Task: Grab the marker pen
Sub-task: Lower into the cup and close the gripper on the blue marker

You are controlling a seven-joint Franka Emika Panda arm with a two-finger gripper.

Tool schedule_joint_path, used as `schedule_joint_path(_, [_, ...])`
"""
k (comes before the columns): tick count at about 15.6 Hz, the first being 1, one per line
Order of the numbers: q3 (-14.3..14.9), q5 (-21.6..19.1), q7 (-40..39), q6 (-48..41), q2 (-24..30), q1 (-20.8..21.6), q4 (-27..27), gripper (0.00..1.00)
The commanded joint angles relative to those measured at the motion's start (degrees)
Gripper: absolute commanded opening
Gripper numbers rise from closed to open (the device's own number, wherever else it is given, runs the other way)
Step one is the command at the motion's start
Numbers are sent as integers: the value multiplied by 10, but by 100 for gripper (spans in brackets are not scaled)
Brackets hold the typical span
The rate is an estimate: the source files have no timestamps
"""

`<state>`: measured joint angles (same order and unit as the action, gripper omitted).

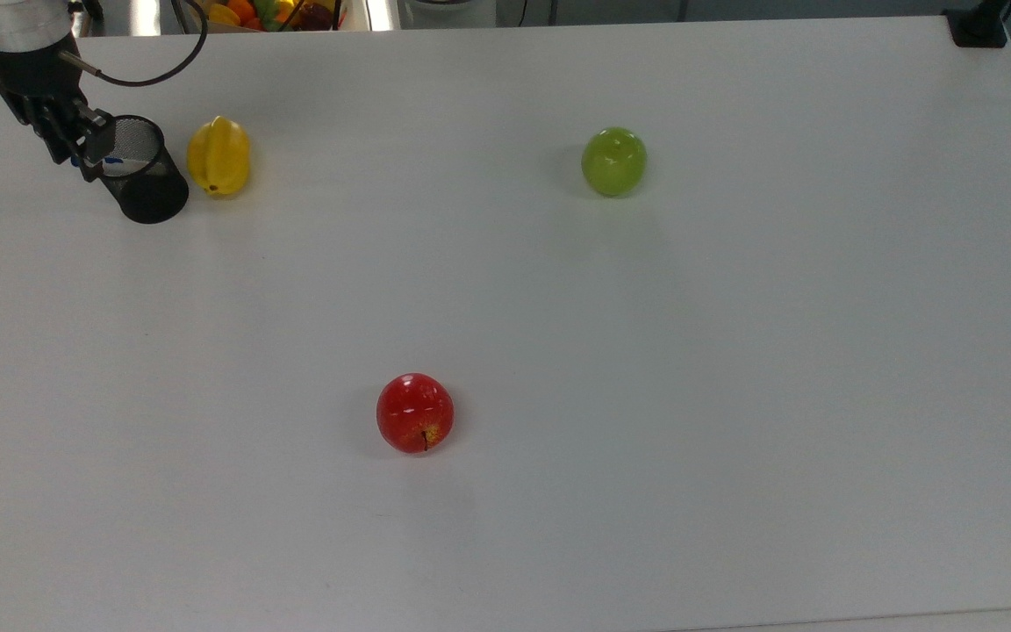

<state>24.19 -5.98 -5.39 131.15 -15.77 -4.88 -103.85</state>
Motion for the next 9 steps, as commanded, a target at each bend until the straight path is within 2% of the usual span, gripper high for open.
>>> schedule_joint_path(1, [3,-12,-15,17,1,2,-13,38])
schedule_joint_path(3, [3,-12,-15,17,1,2,-15,32])
schedule_joint_path(5, [3,-12,-15,17,1,2,-15,17])
schedule_joint_path(9, [3,-12,-15,17,1,2,-14,12])
